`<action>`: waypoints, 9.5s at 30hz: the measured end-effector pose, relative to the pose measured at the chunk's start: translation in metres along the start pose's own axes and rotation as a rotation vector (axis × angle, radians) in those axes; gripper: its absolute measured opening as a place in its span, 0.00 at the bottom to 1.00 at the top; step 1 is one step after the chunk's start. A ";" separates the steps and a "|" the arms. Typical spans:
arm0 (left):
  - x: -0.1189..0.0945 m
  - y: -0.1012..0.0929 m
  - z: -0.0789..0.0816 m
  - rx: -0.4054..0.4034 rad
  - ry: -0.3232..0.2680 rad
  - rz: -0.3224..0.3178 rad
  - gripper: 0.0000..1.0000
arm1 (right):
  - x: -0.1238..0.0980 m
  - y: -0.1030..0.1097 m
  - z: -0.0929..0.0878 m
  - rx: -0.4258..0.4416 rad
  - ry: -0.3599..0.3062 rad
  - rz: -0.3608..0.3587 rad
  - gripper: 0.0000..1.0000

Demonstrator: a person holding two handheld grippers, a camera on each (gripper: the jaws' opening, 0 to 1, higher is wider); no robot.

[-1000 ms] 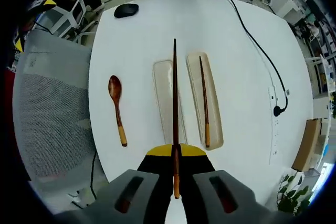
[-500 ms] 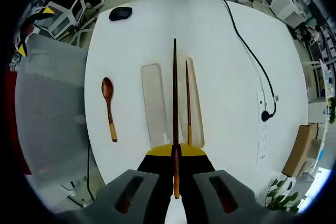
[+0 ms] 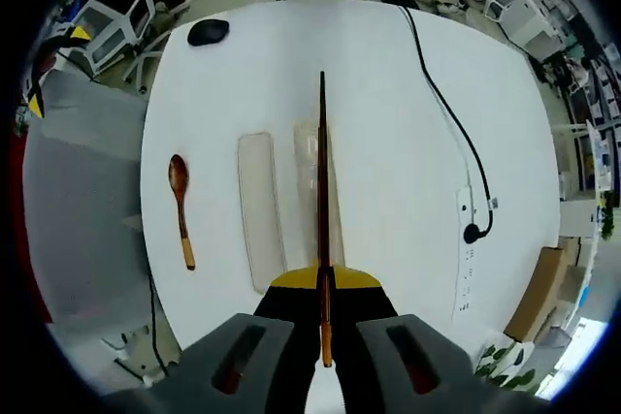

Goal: Arrange the utensils inside the cutlery case until each visible utensil rests in its matching compartment.

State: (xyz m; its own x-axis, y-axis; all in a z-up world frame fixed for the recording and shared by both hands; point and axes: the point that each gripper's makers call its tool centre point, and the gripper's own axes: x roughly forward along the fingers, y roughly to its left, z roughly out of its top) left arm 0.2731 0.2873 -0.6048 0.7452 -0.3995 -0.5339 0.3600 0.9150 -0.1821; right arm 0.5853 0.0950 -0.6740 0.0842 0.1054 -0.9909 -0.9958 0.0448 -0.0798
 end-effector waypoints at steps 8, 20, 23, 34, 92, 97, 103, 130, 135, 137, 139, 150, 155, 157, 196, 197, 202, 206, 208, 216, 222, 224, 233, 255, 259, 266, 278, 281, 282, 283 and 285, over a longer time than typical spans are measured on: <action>0.004 0.005 -0.003 -0.023 0.008 0.004 0.74 | 0.010 -0.016 0.010 0.020 -0.011 0.016 0.00; 0.000 0.015 0.002 -0.051 -0.015 0.038 0.75 | 0.055 -0.024 0.014 0.006 -0.016 0.039 0.00; -0.001 0.012 0.003 -0.065 -0.029 0.030 0.75 | 0.066 -0.023 0.015 0.025 -0.028 0.046 0.00; 0.006 0.017 0.008 -0.066 -0.041 0.043 0.76 | 0.096 -0.016 0.013 0.026 -0.014 0.072 0.00; 0.009 0.017 -0.002 -0.053 0.009 0.051 0.74 | 0.149 0.006 -0.003 0.106 0.005 0.059 0.01; 0.009 0.015 0.001 -0.054 0.001 0.046 0.74 | 0.144 0.005 -0.005 0.109 0.009 0.054 0.02; 0.007 0.013 0.004 -0.041 -0.006 0.041 0.74 | 0.132 0.005 -0.005 0.149 -0.023 0.039 0.01; -0.022 -0.025 0.016 0.015 -0.029 0.015 0.74 | 0.020 0.035 -0.007 0.124 -0.182 -0.027 0.12; -0.026 -0.036 0.015 0.069 -0.016 0.000 0.74 | 0.006 0.047 -0.003 0.133 -0.219 -0.049 0.09; -0.028 -0.039 0.015 0.088 -0.015 0.000 0.74 | 0.006 0.057 -0.004 0.113 -0.224 -0.047 0.09; -0.030 -0.039 0.015 0.087 -0.019 -0.004 0.74 | 0.005 0.065 -0.004 0.101 -0.229 -0.047 0.07; -0.038 -0.050 0.036 0.107 -0.129 -0.042 0.74 | -0.010 0.090 0.001 0.073 -0.267 -0.120 0.07; -0.039 -0.047 0.040 0.109 -0.129 -0.028 0.73 | -0.012 0.096 0.002 0.065 -0.290 -0.156 0.06; -0.039 -0.047 0.040 0.115 -0.125 -0.025 0.73 | -0.012 0.099 0.002 0.055 -0.291 -0.160 0.06; -0.043 -0.003 0.038 0.065 -0.119 0.035 0.76 | 0.070 0.174 0.000 0.115 -0.377 -0.087 0.28; -0.044 -0.002 0.038 0.064 -0.118 0.041 0.76 | 0.071 0.175 -0.001 0.116 -0.376 -0.086 0.29; -0.047 0.003 0.036 0.055 -0.122 0.054 0.76 | 0.080 0.182 -0.005 0.124 -0.366 -0.072 0.30; -0.048 0.005 0.034 0.047 -0.123 0.062 0.76 | 0.083 0.185 -0.007 0.125 -0.359 -0.067 0.30; -0.047 0.005 0.033 0.049 -0.120 0.061 0.76 | 0.083 0.187 -0.008 0.129 -0.358 -0.064 0.30; -0.047 0.007 0.034 0.055 -0.120 0.061 0.76 | 0.089 0.202 -0.007 0.105 -0.366 -0.014 0.28; -0.047 0.007 0.032 0.062 -0.115 0.069 0.75 | 0.100 0.213 -0.006 0.056 -0.343 0.004 0.23; -0.048 0.007 0.031 0.059 -0.117 0.072 0.75 | 0.103 0.212 -0.004 0.067 -0.350 -0.002 0.20; -0.050 0.009 0.028 0.054 -0.113 0.078 0.75 | 0.121 0.223 -0.002 0.039 -0.318 0.016 0.14; -0.058 0.018 0.025 0.055 -0.118 0.111 0.73 | 0.138 0.231 0.008 -0.016 -0.281 0.051 0.09; -0.061 0.021 0.024 0.049 -0.117 0.121 0.73 | 0.139 0.228 0.009 0.004 -0.279 0.059 0.07; -0.062 0.022 0.025 0.056 -0.113 0.124 0.73 | 0.141 0.226 0.008 0.050 -0.282 0.077 0.02; -0.058 0.020 0.031 0.065 -0.121 0.108 0.73 | 0.141 0.225 0.006 0.038 -0.297 0.055 0.01; -0.057 0.019 0.029 0.068 -0.115 0.106 0.73 | 0.139 0.226 0.004 0.050 -0.284 0.058 0.01; -0.057 0.019 0.029 0.068 -0.114 0.106 0.73 | 0.136 0.224 0.005 0.048 -0.298 0.053 0.01; -0.058 0.019 0.029 0.068 -0.115 0.106 0.73 | 0.134 0.223 0.005 0.055 -0.308 0.050 0.01; -0.058 0.020 0.029 0.064 -0.118 0.106 0.73 | 0.127 0.220 0.006 0.074 -0.321 0.050 0.01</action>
State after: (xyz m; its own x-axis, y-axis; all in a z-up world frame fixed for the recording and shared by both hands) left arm 0.2534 0.3269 -0.5541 0.8402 -0.3081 -0.4462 0.3081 0.9484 -0.0746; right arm 0.3773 0.1242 -0.8167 0.0538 0.4163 -0.9076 -0.9947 0.1021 -0.0122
